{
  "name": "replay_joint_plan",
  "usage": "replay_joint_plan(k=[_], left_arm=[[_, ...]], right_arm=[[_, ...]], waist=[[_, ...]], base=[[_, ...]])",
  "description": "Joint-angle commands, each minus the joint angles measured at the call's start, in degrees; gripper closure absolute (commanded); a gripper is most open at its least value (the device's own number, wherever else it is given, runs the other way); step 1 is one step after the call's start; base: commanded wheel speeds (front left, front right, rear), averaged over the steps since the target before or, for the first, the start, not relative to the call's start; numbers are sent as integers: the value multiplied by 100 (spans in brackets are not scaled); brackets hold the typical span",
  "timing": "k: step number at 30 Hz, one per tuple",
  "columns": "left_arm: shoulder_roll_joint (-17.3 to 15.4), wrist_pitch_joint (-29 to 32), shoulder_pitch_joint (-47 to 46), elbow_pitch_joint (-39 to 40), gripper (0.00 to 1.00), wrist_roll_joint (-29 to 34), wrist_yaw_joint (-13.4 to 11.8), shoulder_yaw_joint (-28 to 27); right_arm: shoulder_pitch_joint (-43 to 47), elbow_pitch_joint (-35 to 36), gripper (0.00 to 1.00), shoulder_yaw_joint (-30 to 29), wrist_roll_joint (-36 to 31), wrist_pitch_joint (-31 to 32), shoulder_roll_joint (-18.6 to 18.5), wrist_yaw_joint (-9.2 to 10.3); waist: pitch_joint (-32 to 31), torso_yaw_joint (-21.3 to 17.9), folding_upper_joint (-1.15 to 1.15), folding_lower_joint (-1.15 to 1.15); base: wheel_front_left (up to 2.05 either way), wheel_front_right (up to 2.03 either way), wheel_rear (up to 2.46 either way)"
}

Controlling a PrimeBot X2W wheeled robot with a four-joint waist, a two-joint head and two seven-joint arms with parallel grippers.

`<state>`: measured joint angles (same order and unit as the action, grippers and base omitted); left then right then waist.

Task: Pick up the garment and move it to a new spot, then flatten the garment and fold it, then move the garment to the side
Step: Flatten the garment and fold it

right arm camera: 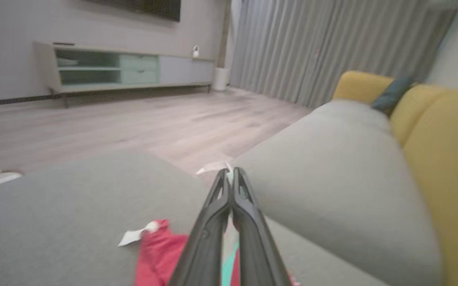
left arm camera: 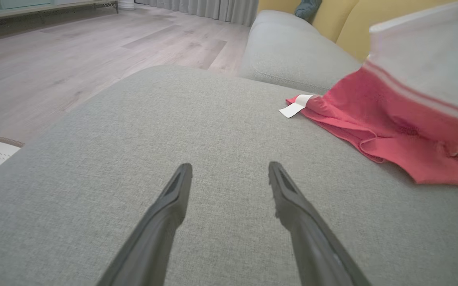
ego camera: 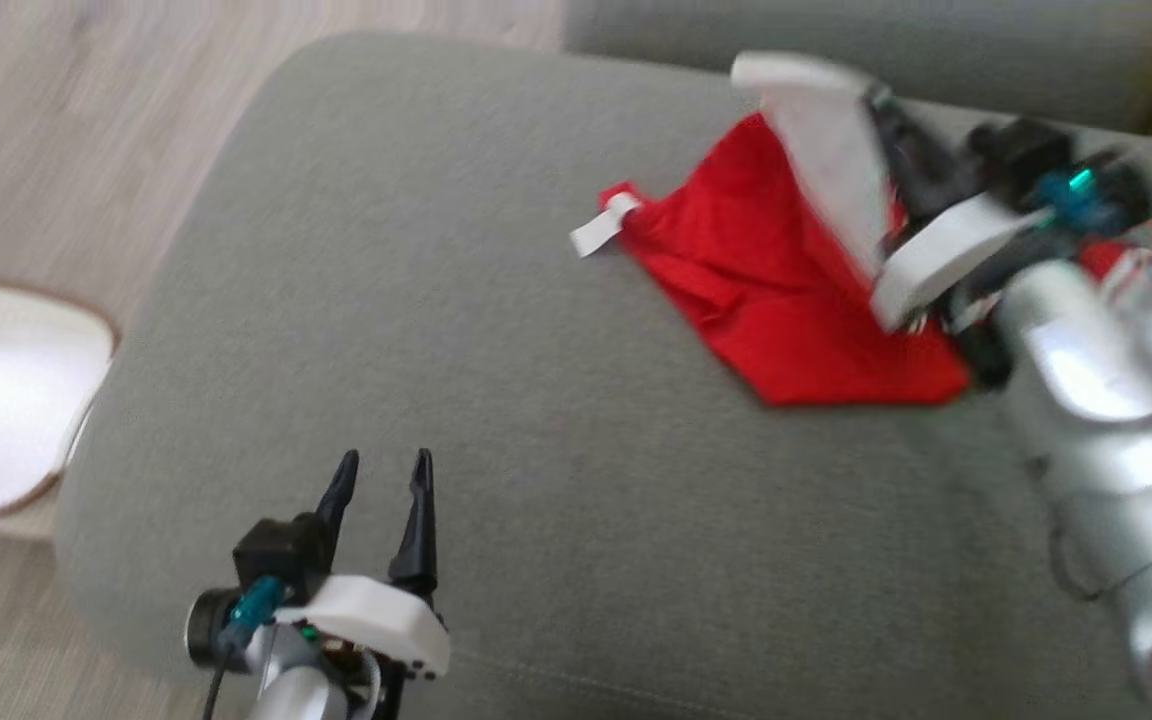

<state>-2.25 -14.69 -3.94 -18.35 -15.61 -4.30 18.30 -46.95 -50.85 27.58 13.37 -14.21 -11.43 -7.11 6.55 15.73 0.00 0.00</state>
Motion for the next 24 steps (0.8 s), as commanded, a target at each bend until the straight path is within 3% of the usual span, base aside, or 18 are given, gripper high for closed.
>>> replay_joint_plan(k=[1,6,12,18,24], left_arm=[[-63,-31,-64,166,0,32,6,-212],[-63,-31,38,125,0,30,52,-80],[-63,-31,61,138,0,-47,79,112],[-63,-31,-8,162,0,-223,93,486],[-63,-31,-6,110,0,-353,52,859]], right_arm=[[-374,351,100,-70,-64,-77,-154,-37],[-910,659,100,-252,-314,-70,-760,-37],[-1746,775,100,-116,-764,215,-1317,-37],[-2543,571,100,269,-1219,392,-1518,-37],[-3118,113,100,468,-1643,120,-1509,-37]], waist=[[-437,-461,0,0],[-685,-616,0,0],[-639,-394,0,0],[-398,286,0,0],[-400,1185,0,0]], base=[[0,0,0],[0,0,0],[0,0,0],[0,0,0],[0,0,0]])
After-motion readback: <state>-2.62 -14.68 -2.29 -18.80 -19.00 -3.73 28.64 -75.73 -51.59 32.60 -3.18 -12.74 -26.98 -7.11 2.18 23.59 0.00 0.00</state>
